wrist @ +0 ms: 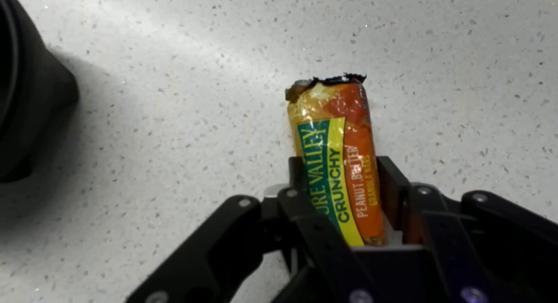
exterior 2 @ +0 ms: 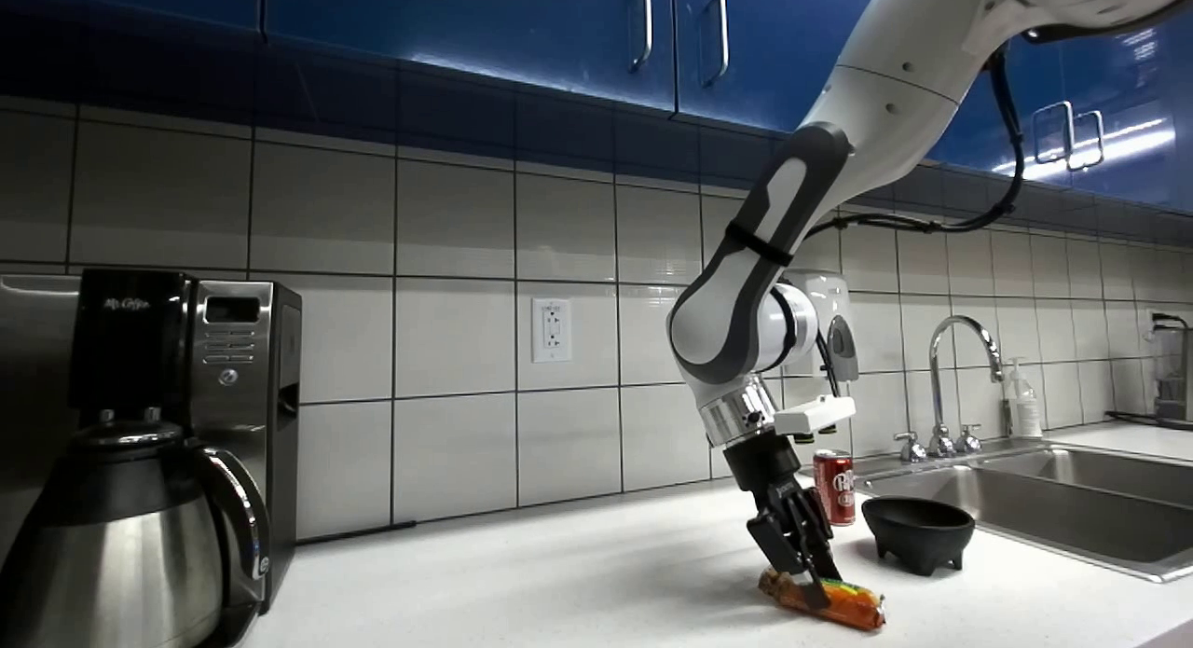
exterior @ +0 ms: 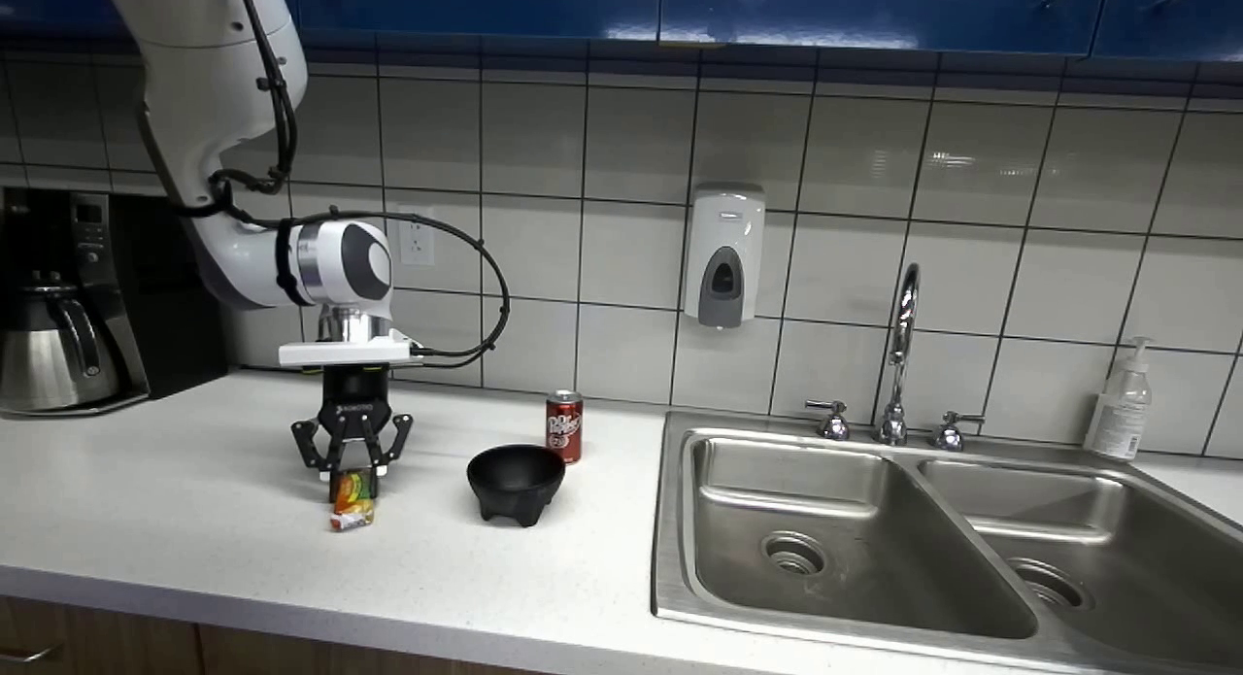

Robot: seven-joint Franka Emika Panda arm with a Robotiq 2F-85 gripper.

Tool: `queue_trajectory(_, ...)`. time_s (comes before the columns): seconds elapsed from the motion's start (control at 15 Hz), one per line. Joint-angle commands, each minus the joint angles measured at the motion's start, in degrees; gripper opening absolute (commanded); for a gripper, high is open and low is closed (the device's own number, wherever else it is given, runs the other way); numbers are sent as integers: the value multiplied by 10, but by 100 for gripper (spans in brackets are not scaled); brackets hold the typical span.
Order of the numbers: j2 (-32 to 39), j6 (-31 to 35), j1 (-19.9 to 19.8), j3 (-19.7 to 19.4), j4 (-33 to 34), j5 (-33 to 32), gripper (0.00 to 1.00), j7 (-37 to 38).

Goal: Put the orange packet in the black bowl

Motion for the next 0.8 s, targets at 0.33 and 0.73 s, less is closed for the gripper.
queue_trajectory(0.33,-76,9,-4,5,-32,-5,18,-5)
queue_trajectory(0.73,-123,12,-11,-4,-40,-1,18,4)
